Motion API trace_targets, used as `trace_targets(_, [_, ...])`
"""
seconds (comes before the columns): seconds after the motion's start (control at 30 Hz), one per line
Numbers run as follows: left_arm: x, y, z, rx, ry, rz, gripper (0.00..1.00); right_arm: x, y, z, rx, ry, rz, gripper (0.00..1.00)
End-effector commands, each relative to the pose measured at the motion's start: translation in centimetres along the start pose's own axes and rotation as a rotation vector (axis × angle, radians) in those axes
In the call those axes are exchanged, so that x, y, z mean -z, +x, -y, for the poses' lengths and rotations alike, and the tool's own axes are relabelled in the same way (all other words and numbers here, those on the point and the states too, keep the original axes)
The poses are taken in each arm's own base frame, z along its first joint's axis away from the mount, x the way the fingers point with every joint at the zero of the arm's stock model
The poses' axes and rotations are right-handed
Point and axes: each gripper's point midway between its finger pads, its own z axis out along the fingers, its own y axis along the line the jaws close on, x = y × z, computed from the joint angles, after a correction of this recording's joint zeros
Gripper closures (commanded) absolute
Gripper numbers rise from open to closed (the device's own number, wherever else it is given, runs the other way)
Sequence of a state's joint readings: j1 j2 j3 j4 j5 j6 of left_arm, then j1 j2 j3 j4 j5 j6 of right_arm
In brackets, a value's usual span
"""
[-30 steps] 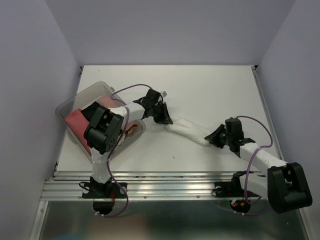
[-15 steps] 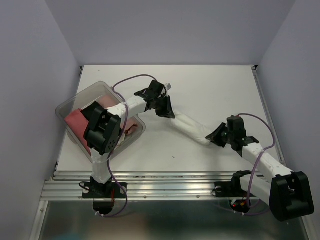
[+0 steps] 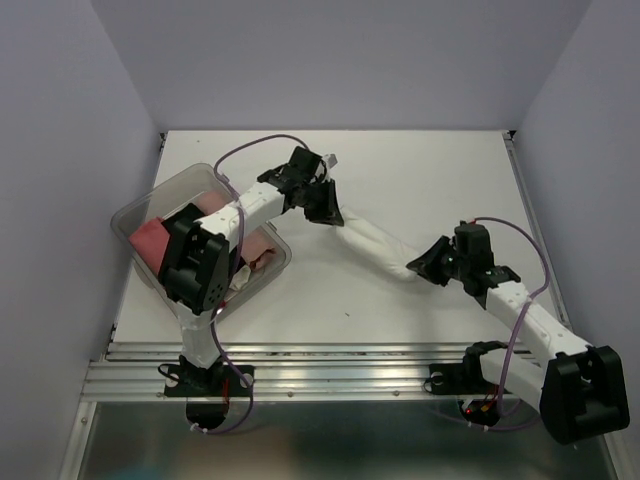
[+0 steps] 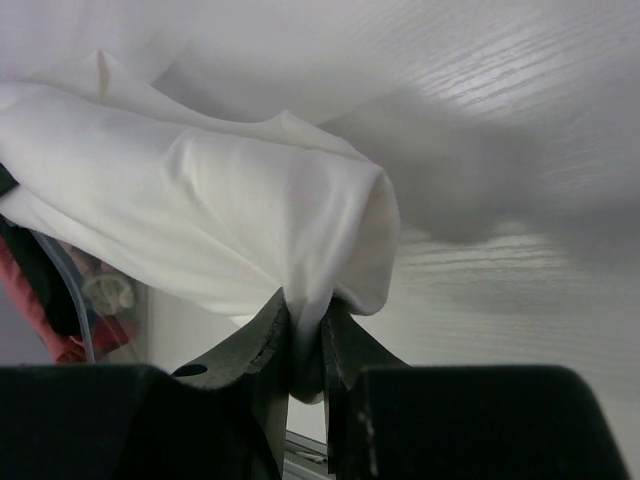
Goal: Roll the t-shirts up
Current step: Pick up the T-shirt from the center of the board, then place the T-shirt in the bin.
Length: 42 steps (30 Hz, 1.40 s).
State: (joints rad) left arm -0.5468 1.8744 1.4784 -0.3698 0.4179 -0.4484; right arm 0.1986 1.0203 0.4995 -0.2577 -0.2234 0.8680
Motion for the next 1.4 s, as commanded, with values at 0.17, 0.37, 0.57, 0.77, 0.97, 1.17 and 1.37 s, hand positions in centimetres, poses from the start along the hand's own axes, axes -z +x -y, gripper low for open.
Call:
trace_targets(0.17, [9.3, -8.0, 1.0, -0.099, -0.077, 0.271, 1.00, 1.7, -0.2, -7.8, 0.067, -0.146, 0.011, 0.99])
trace_targets(0.37, [13.4, -9.9, -1.6, -0.105, -0.199, 0.339, 1.00, 1.9, 2.1, -14.6, 0.155, -0.250, -0.014, 0.99])
trace_targets(0.57, [18.2, -11.4, -5.5, -0.092, -0.331, 0.409, 1.00, 0.3, 6.3, -20.0, 0.251, -0.306, -0.062, 0.99])
trace_targets(0.77, [22.0, -11.8, -9.6, -0.042, -0.440, 0.452, 1.00, -1.5, 8.2, -24.2, 0.306, -0.337, -0.068, 0.99])
trace_targets(0.97, [25.2, -11.4, -14.2, 0.040, -0.544, 0.493, 1.00, -2.3, 10.5, -27.7, 0.331, -0.397, -0.099, 0.99])
trace_targets(1.17, [28.1, -11.7, -18.0, 0.102, -0.700, 0.539, 1.00, -3.8, 12.9, -31.0, 0.329, -0.450, -0.129, 0.99])
trace_targets(1.37, [28.8, -12.6, -20.6, 0.109, -0.805, 0.547, 1.00, -4.1, 16.7, -33.4, 0.361, -0.508, -0.191, 0.99])
